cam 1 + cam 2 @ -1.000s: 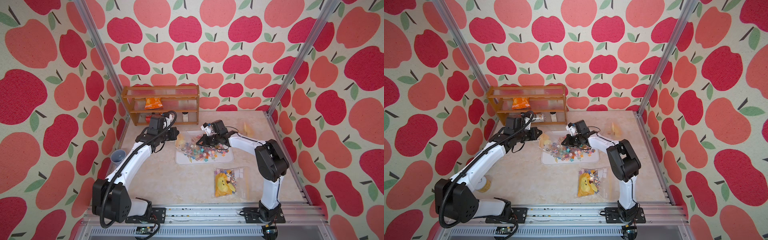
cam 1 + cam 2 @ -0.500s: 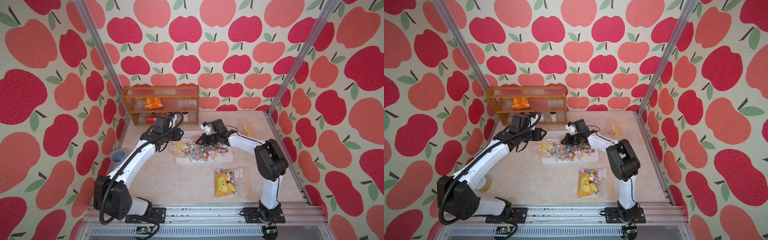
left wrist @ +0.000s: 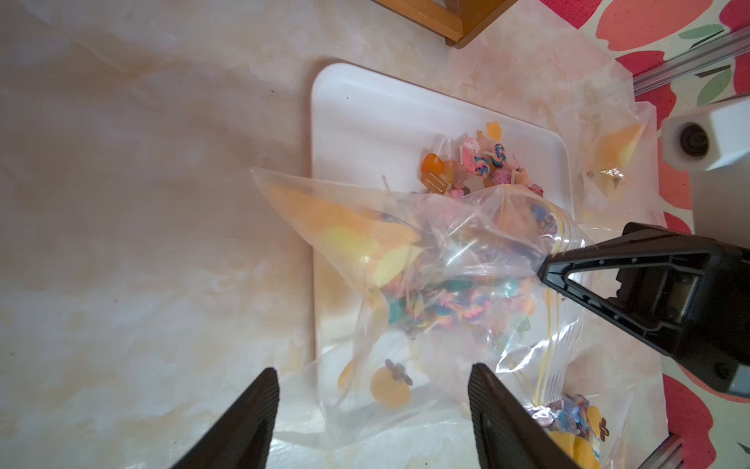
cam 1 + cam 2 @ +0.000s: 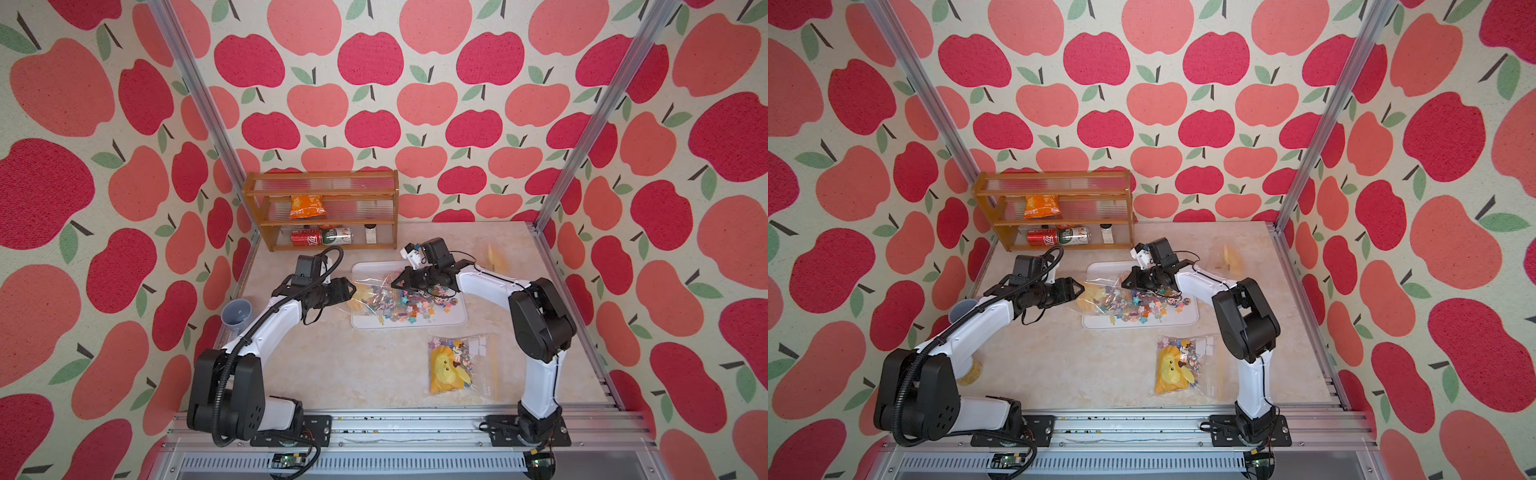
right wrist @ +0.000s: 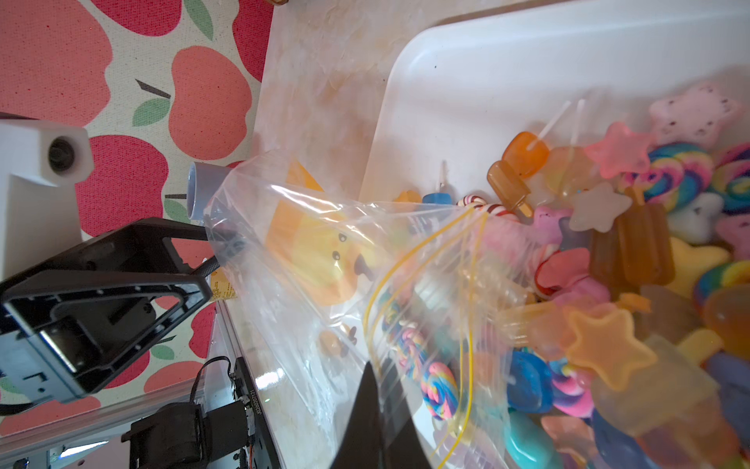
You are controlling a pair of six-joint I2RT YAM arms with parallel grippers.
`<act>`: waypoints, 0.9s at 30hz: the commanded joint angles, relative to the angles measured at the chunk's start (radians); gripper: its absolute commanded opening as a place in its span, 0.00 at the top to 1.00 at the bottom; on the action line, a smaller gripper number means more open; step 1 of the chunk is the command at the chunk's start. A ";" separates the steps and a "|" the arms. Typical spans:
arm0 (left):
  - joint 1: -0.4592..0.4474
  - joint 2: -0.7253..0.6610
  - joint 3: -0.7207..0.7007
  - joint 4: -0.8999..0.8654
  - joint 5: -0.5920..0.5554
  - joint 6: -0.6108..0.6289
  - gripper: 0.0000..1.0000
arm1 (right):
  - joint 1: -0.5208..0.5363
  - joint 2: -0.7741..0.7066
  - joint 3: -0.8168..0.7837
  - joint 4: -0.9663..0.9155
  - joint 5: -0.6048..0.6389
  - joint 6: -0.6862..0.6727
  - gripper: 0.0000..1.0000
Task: Pour candies out of the ziploc bag
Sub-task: 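Pour the candies out of the ziploc bag onto the tray.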
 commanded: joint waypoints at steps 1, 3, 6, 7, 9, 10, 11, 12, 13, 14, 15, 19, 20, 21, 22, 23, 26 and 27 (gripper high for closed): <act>0.006 0.063 0.023 0.065 0.068 -0.017 0.29 | -0.003 0.004 0.024 -0.013 0.000 0.002 1.00; 0.007 0.107 0.034 0.063 0.087 -0.015 0.32 | 0.000 0.005 0.027 -0.015 0.000 0.002 1.00; 0.006 0.141 0.028 0.080 0.106 -0.018 0.39 | -0.001 0.005 0.031 -0.020 -0.001 -0.002 1.00; 0.007 0.141 0.023 0.087 0.108 -0.018 0.45 | -0.001 0.004 0.033 -0.022 0.000 -0.003 1.00; 0.006 0.134 0.014 0.096 0.108 -0.023 0.69 | -0.002 0.002 0.033 -0.024 0.000 -0.005 1.00; 0.006 0.129 0.012 0.098 0.107 -0.023 0.82 | -0.001 0.003 0.035 -0.024 0.000 -0.005 1.00; 0.006 0.125 0.015 0.095 0.102 -0.022 0.91 | -0.001 0.004 0.035 -0.024 0.000 -0.005 1.00; 0.006 0.119 0.017 0.090 0.097 -0.020 0.96 | -0.001 0.004 0.037 -0.022 0.000 -0.004 1.00; 0.006 0.112 0.022 0.084 0.093 -0.016 1.00 | -0.001 0.005 0.037 -0.023 0.000 -0.002 1.00; 0.006 0.104 0.027 0.076 0.090 -0.014 1.00 | -0.001 0.004 0.039 -0.023 -0.001 -0.002 1.00; 0.006 0.094 0.031 0.069 0.088 -0.010 1.00 | 0.001 0.003 0.039 -0.022 -0.002 -0.002 1.00; 0.005 0.021 0.066 0.015 0.065 0.015 1.00 | 0.002 -0.007 0.041 -0.026 -0.001 -0.006 1.00; 0.005 0.000 0.079 0.000 0.054 0.022 1.00 | 0.002 -0.009 0.044 -0.024 -0.001 -0.007 1.00; 0.002 -0.021 0.093 -0.015 0.045 0.031 1.00 | 0.002 -0.008 0.045 -0.019 -0.004 -0.007 1.00; 0.002 -0.043 0.111 -0.034 0.030 0.040 1.00 | 0.002 -0.007 0.045 -0.010 -0.007 -0.005 1.00; -0.003 -0.061 0.130 -0.053 0.021 0.052 1.00 | 0.003 -0.006 0.045 0.003 -0.011 -0.001 1.00; -0.018 -0.097 0.190 -0.100 0.004 0.079 1.00 | 0.002 0.006 0.045 0.052 -0.025 0.020 1.00; -0.025 -0.102 0.204 -0.110 0.000 0.083 1.00 | 0.002 0.012 0.046 0.064 -0.029 0.027 1.00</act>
